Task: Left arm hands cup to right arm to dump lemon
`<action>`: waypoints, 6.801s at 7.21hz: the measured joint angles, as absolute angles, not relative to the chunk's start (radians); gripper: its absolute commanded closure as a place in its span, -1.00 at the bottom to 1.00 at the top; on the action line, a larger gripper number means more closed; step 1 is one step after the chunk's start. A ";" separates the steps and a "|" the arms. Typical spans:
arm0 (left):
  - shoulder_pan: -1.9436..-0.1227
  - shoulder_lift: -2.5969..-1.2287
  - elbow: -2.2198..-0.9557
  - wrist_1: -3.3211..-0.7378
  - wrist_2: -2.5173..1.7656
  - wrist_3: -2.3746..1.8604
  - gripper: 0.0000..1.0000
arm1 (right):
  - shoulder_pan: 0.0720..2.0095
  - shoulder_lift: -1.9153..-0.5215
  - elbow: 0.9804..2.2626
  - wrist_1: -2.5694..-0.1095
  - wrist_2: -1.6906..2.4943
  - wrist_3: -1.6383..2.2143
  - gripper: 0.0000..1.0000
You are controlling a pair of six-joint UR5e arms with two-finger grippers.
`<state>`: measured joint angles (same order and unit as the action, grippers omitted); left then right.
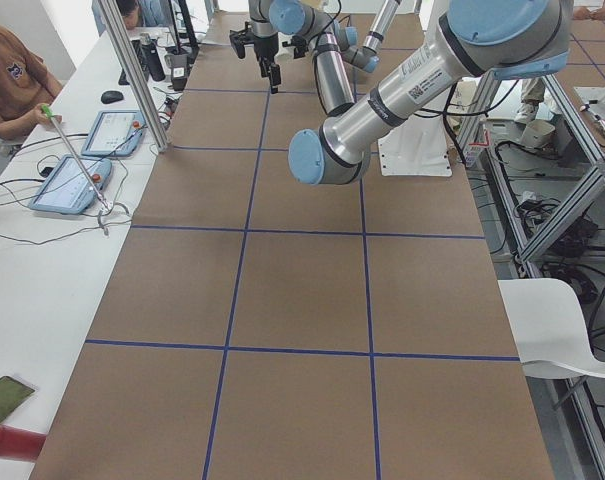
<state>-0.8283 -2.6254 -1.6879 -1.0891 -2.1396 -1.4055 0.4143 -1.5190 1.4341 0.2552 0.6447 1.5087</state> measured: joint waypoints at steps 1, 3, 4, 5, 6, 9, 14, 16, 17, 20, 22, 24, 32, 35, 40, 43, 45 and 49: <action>-0.828 -2.624 -1.684 -1.110 -2.140 -1.408 -1.00 | 0.390 -1.448 1.435 0.181 0.644 1.366 0.25; -0.828 -2.621 -1.658 -1.158 -2.136 -1.404 -1.00 | 0.339 -1.332 1.434 0.049 0.663 1.089 0.25; -0.829 -2.623 -1.642 -1.168 -2.135 -1.403 -1.00 | 0.331 -1.276 1.434 -0.011 0.693 0.980 0.25; -0.829 -2.624 -1.636 -1.184 -2.134 -1.402 -1.00 | 0.330 -1.221 1.434 -0.088 0.718 0.925 0.25; -0.830 -2.623 -1.631 -1.219 -2.135 -1.403 -1.00 | 0.330 -1.170 1.433 -0.175 0.732 0.900 0.24; -0.817 -2.623 -1.599 -1.284 -2.131 -1.415 -1.00 | 0.328 -1.057 1.427 -0.327 0.752 0.875 0.24; -0.779 -2.728 -1.411 -1.236 -2.140 -1.405 -0.70 | 0.310 -1.000 1.418 -0.406 0.736 0.817 0.16; -0.752 -2.727 -1.406 -1.235 -2.143 -1.404 -0.64 | 0.294 -0.990 1.415 -0.406 0.674 0.811 0.11; -0.739 -2.726 -1.406 -1.236 -2.143 -1.404 -0.53 | 0.281 -0.984 1.411 -0.407 0.646 0.810 0.09; -0.723 -2.722 -1.404 -1.236 -2.143 -1.404 -0.30 | 0.269 -0.982 1.405 -0.407 0.619 0.790 0.02; -0.720 -2.720 -1.402 -1.235 -2.142 -1.404 -0.27 | 0.269 -0.978 1.405 -0.407 0.618 0.771 -0.03; -0.719 -2.713 -1.402 -1.235 -2.143 -1.404 -0.21 | 0.266 -0.967 1.405 -0.408 0.619 0.766 -0.07; -0.713 -2.705 -1.407 -1.236 -2.144 -1.404 0.03 | 0.264 -0.960 1.402 -0.407 0.621 0.765 -0.30; -0.713 -2.704 -1.410 -1.233 -2.145 -1.404 0.07 | 0.265 -0.959 1.400 -0.407 0.621 0.765 -0.30; -0.712 -2.700 -1.412 -1.231 -2.145 -1.405 0.99 | 0.267 -0.959 1.398 -0.407 0.620 0.765 -0.38; -0.712 -2.700 -1.413 -1.230 -2.177 -1.406 1.00 | 0.267 -0.959 1.401 -0.407 0.618 0.765 -0.99; -0.713 -2.701 -1.415 -1.229 -2.186 -1.408 1.00 | 0.262 -0.959 1.405 -0.407 0.618 0.765 -0.99; -0.736 -2.704 -1.416 -1.229 -2.186 -1.409 1.00 | 0.241 -0.970 1.413 -0.401 0.617 0.759 -0.99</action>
<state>-0.7364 -2.7039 -1.4159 -1.2290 -2.1858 -1.4086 0.2411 -0.9695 1.4127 -0.4006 0.6168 0.7593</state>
